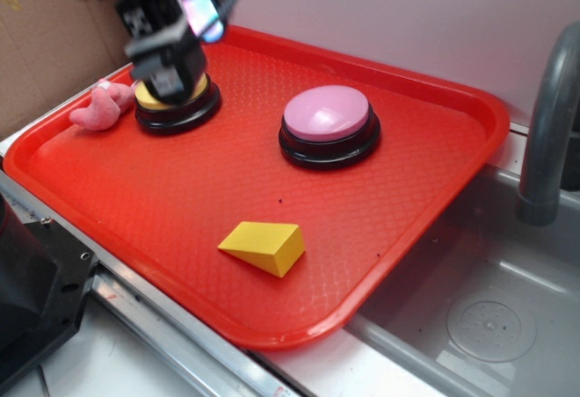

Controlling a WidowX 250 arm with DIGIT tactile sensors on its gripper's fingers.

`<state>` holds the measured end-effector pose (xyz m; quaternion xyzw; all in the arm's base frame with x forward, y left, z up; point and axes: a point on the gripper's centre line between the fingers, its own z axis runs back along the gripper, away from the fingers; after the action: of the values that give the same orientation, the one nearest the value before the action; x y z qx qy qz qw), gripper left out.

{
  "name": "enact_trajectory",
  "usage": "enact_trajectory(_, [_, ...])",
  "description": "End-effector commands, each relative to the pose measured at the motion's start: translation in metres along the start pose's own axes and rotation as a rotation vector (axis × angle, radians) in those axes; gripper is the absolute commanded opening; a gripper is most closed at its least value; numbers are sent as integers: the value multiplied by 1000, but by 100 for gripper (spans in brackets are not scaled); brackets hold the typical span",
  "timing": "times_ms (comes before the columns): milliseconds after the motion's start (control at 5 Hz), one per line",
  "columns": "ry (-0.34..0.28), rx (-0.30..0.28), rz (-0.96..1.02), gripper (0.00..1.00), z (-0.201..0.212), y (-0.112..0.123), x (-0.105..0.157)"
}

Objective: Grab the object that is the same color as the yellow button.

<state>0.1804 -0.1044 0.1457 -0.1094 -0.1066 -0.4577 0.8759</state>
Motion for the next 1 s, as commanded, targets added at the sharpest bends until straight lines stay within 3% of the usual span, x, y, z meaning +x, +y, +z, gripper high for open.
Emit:
enact_trajectory(0, [-28, -158, -494, 100, -40, -20, -14])
enact_trajectory(200, [-47, -209, -640, 100, -65, -15, -25])
enact_trajectory(400, [-47, -157, -580, 100, -85, -11, -32])
enact_trajectory(800, [-35, -124, -564, 100, -117, -12, -26])
